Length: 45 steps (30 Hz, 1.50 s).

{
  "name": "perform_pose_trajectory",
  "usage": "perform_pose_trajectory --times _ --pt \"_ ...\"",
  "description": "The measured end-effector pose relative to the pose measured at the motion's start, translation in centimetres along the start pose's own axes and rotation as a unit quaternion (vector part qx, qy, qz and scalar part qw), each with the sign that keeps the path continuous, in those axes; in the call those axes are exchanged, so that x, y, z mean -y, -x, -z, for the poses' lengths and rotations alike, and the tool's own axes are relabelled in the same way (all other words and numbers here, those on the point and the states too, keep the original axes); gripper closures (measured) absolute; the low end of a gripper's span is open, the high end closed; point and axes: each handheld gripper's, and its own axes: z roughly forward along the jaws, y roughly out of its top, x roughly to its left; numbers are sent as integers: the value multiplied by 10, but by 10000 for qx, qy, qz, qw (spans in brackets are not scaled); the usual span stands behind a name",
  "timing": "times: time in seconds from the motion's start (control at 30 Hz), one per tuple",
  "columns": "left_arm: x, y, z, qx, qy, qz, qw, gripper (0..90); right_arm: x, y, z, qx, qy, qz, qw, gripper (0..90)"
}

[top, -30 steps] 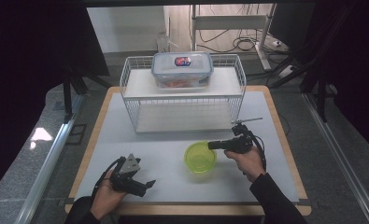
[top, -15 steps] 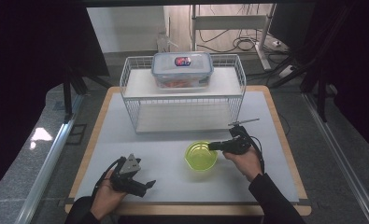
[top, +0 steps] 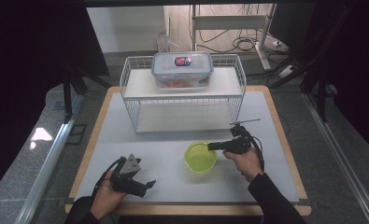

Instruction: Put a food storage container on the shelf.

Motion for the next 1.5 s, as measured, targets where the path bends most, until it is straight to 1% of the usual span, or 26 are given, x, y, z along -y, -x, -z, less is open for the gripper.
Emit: perform_pose_trajectory --times 0.13,0.23,0.37,0.5,0.53,0.57,0.7,0.83,0.97,1.17,1.37,1.5 --pt "0 0 0 -2 -1 1 10000 36 -2 -2 5 69 92 40 9999 825" --pt "0 0 0 -2 -2 1 10000 36 -2 -1 9 14 178 -1 9998 828" --pt "0 0 0 -9 -2 -2 10000 36 -3 -2 12 1 247 10 9997 830" --pt "0 0 0 -10 -1 -5 10000 36 -5 -2 14 -62 327 4 9994 839" --pt "0 0 0 -8 1 -5 10000 36 -5 -3 15 -111 360 -10 9993 840" --pt "0 0 0 -6 1 -2 10000 36 -6 -3 16 -51 377 18 9993 840" --pt "0 0 0 -9 0 -4 10000 36 -8 -5 18 -69 419 26 9991 840" --pt "0 0 0 -7 -1 -2 10000 36 -9 -6 21 -134 489 26 9987 840" --pt "0 0 0 -6 -3 -3 10000 36 -13 -10 27 -225 599 18 9980 840" --pt "0 0 -1 -6 -2 4 10000 36 -21 -17 40 -439 846 8 9954 840" --pt "0 0 -1 -9 2 8 10000 36 -34 -29 55 -678 1113 95 9914 840" --pt "0 0 -1 -12 -6 -1 10000 36 -45 -38 63 -806 1229 123 9891 840"
